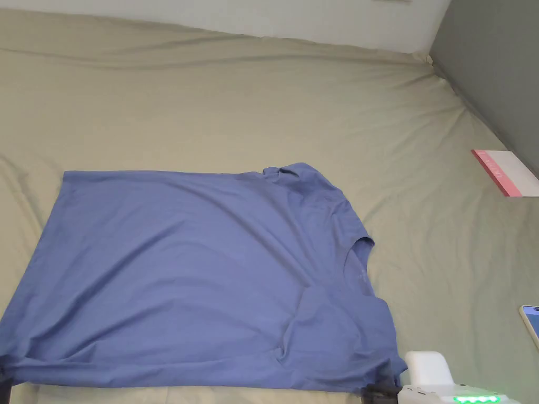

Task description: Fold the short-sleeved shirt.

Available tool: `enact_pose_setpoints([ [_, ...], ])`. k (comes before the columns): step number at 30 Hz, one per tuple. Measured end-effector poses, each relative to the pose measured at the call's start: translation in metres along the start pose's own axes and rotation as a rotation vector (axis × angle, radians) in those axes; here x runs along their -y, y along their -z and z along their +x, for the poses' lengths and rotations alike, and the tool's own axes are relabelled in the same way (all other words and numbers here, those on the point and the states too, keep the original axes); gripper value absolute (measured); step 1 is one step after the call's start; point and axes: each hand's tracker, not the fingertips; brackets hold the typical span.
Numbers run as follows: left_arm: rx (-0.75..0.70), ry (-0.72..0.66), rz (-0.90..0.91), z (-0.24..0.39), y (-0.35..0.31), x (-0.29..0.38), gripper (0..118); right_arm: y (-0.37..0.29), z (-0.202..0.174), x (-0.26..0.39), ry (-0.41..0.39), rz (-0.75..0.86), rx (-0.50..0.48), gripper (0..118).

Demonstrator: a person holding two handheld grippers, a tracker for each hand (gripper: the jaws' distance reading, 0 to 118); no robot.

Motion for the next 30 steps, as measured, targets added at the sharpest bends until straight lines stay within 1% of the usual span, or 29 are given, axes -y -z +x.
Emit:
enact_pose_setpoints([
  [3,-0.014,0.015,-0.015,0.004,0.002,-0.001,8,0.004,-0.005,-0.008,-0.022,0.019,0.008,105],
  [4,-0.016,0.020,-0.019,0.004,0.002,-0.002,8,0.006,-0.006,-0.012,-0.025,0.027,0.000,104],
  [5,-0.019,0.020,-0.020,0.005,0.001,-0.003,8,0.008,-0.008,-0.016,-0.024,0.027,-0.012,100],
  [6,-0.019,0.020,-0.021,0.006,0.001,-0.003,8,0.010,-0.010,-0.020,-0.029,0.016,-0.033,81],
  [8,-0.025,0.023,-0.028,0.007,0.002,-0.005,8,0.015,-0.014,-0.024,-0.072,-0.010,-0.055,8],
  [9,-0.027,0.025,-0.032,0.007,0.003,-0.006,8,0.017,-0.015,-0.025,-0.096,-0.003,-0.066,8],
  [10,-0.025,0.027,-0.038,0.008,0.003,-0.006,8,0.016,-0.019,-0.024,-0.104,0.023,-0.109,8],
  [11,-0.028,0.033,-0.044,0.009,0.003,-0.006,8,0.015,-0.021,-0.026,-0.133,-0.015,-0.065,8],
  [12,-0.026,0.038,-0.046,0.009,0.003,-0.007,8,0.013,-0.022,-0.026,-0.159,-0.006,-0.063,8],
  [13,-0.026,0.041,-0.046,0.010,0.002,-0.007,8,0.010,-0.019,-0.026,-0.145,0.021,-0.068,8],
  [15,-0.020,0.022,-0.034,0.007,0.001,-0.009,8,0.005,-0.012,-0.030,-0.090,0.050,-0.115,8],
  [17,-0.011,-0.051,0.042,0.004,-0.004,-0.010,8,-0.002,-0.002,-0.033,-0.052,0.103,-0.153,8],
  [20,0.028,-0.131,0.090,-0.003,-0.011,-0.017,8,-0.020,0.004,-0.045,-0.025,0.205,-0.179,8],
  [23,0.039,-0.166,0.112,-0.008,-0.011,-0.030,8,-0.034,0.008,-0.065,-0.001,0.281,-0.197,8],
  [26,0.050,-0.190,0.132,-0.012,-0.007,-0.048,8,-0.034,0.006,-0.093,-0.007,0.288,-0.189,8],
  [30,0.052,-0.208,0.148,-0.015,0.012,-0.077,8,-0.014,-0.001,-0.132,-0.030,0.283,-0.136,8],
])
